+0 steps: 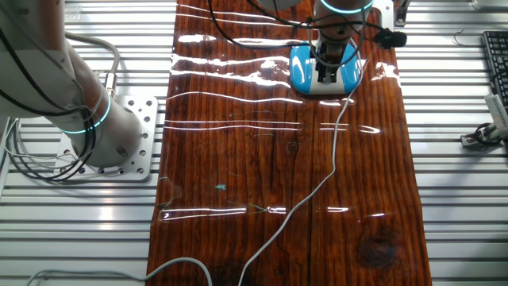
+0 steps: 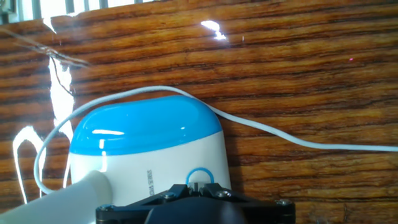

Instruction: Turn on the desk lamp by pressing the button

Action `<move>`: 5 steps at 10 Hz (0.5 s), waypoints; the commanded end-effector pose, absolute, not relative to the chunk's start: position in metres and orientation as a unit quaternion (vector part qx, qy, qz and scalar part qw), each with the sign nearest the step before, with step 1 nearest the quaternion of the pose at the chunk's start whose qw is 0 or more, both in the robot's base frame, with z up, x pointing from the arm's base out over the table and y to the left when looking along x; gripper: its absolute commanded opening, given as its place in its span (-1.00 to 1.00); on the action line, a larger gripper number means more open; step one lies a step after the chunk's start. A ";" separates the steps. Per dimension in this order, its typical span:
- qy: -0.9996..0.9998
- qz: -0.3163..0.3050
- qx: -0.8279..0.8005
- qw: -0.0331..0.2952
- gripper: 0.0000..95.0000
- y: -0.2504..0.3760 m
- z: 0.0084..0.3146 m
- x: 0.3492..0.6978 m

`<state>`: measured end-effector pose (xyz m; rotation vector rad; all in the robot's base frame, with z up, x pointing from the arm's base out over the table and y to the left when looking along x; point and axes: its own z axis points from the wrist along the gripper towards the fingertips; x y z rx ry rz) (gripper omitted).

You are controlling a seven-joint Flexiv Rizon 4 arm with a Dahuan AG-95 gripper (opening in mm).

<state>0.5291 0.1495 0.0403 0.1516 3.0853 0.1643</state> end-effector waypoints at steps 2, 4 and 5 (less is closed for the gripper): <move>0.997 0.051 0.053 0.034 -1.00 0.152 0.005 0.532; 0.996 0.057 0.058 0.044 -1.00 0.152 0.004 0.532; 0.996 0.055 0.057 0.042 -1.00 0.151 0.004 0.532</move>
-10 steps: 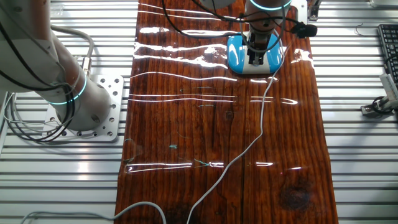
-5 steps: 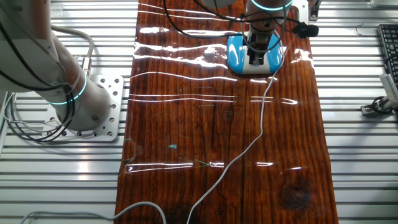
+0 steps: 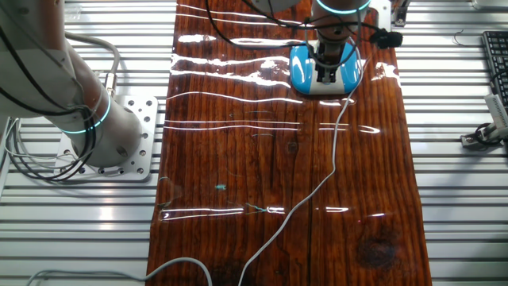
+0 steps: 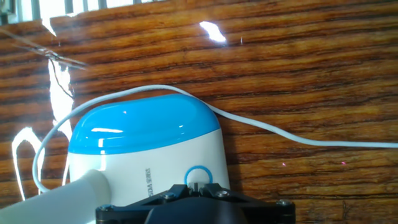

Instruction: Turn on the desk lamp by pressing the button

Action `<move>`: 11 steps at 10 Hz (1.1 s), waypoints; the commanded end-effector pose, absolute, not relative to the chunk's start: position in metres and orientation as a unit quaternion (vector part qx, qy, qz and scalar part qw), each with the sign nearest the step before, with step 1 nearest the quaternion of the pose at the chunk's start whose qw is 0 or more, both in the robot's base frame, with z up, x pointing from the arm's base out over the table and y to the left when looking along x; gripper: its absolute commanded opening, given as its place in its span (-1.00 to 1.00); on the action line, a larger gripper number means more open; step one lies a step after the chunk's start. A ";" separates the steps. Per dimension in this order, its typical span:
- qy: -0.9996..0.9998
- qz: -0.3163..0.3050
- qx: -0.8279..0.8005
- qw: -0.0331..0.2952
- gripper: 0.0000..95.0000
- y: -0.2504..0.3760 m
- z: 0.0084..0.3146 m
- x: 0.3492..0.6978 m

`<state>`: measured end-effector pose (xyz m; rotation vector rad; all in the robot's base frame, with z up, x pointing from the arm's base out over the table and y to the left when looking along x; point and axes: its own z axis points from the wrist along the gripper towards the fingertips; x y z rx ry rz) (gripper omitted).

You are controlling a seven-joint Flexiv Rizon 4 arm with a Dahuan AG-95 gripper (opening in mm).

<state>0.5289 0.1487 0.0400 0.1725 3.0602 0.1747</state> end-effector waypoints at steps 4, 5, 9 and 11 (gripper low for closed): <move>0.996 0.054 0.057 0.048 -1.00 0.151 0.002 0.531; 0.996 0.057 0.058 0.047 -1.00 0.151 0.001 0.531; 0.995 0.055 0.056 0.060 -1.00 0.150 -0.006 0.527; 0.995 0.056 0.055 0.059 -1.00 0.150 -0.007 0.527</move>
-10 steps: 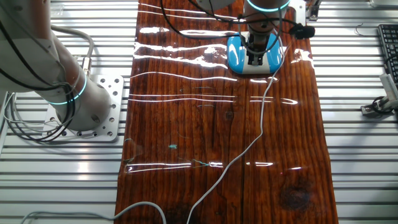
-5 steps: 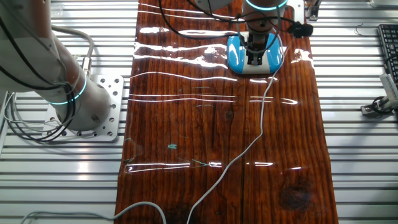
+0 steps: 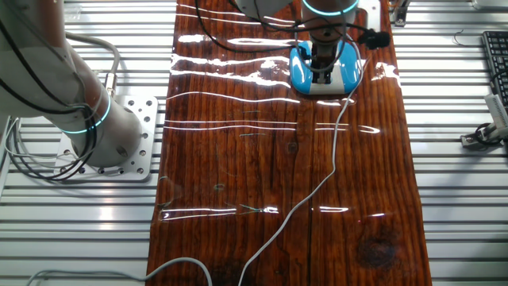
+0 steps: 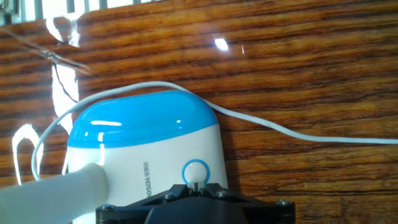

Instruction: Turn on the desk lamp by pressing the button

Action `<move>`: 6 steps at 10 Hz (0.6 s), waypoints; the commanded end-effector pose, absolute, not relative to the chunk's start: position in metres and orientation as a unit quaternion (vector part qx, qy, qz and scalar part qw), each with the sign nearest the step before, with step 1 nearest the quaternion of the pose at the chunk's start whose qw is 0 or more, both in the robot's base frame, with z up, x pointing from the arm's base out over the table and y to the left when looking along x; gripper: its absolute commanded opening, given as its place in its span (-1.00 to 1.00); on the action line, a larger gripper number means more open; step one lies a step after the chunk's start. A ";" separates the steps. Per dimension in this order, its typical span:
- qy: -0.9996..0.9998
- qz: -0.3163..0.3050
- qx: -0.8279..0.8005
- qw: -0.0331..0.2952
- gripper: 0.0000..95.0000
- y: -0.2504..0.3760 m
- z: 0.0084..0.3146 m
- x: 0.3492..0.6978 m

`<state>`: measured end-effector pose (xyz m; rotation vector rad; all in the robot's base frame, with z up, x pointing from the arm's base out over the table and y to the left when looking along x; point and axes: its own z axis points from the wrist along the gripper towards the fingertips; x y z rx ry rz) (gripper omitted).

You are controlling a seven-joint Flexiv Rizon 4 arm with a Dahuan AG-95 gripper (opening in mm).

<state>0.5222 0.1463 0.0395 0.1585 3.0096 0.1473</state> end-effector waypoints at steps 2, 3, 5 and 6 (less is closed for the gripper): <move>0.996 0.053 0.053 0.056 -1.00 0.150 -0.007 0.528; 0.996 0.054 0.051 0.056 -1.00 0.150 -0.007 0.528; 0.996 0.047 0.045 0.056 -1.00 0.150 -0.007 0.528; 0.996 0.047 0.045 0.058 -1.00 0.150 -0.007 0.528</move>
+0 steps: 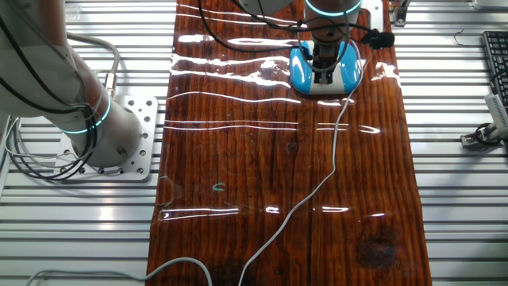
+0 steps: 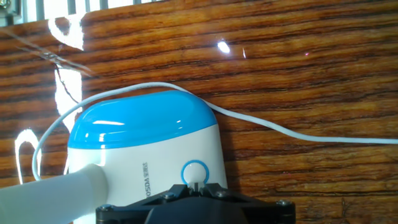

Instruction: Turn on the desk lamp by pressing the button

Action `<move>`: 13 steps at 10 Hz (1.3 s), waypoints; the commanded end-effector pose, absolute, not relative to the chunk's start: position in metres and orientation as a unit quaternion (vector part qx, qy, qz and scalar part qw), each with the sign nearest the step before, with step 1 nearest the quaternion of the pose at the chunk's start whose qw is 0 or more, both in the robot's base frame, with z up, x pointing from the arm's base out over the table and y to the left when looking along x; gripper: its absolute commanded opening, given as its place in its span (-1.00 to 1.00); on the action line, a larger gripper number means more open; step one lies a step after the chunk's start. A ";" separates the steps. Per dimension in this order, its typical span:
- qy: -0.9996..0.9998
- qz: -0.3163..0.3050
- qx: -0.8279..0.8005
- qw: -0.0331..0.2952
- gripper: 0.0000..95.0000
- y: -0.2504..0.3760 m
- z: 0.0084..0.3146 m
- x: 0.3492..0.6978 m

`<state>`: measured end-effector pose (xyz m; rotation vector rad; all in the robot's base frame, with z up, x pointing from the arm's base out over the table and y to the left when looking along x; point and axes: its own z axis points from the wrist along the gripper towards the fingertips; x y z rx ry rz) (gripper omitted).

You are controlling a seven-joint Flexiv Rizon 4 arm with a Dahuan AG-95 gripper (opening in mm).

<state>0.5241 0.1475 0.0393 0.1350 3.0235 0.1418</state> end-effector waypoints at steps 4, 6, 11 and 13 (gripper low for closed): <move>0.997 0.044 0.037 0.053 -1.00 0.150 -0.006 0.528; 0.997 0.049 0.041 0.051 -1.00 0.151 -0.002 0.527; 0.999 0.037 0.028 0.024 -1.00 0.149 0.004 0.525; 0.999 0.041 0.027 0.007 -1.00 0.147 0.007 0.527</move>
